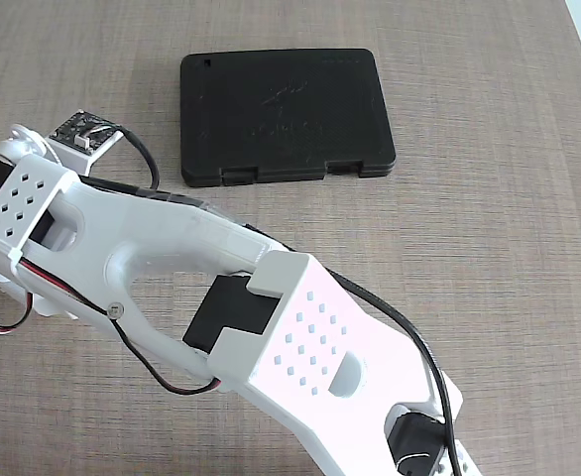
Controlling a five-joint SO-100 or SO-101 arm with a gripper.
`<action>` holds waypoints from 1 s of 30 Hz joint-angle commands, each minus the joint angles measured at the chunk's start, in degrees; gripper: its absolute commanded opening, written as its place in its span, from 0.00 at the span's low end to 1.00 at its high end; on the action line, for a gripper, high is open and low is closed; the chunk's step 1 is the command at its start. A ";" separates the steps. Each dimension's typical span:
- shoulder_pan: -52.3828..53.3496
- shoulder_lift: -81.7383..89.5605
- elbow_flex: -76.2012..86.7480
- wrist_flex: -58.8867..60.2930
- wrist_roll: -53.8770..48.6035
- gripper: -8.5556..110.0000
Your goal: Grasp a duck and put it on the black surface.
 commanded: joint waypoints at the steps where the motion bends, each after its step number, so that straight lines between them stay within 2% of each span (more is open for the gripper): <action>1: -0.26 0.97 -2.29 -0.53 0.44 0.30; 6: 0.26 0.79 -2.11 -2.29 0.44 0.18; 11: 0.26 0.70 -1.49 -4.31 0.18 0.12; 22: 0.35 2.55 -2.20 -3.43 0.00 0.12; 30: 3.60 16.61 -1.32 2.72 -1.58 0.12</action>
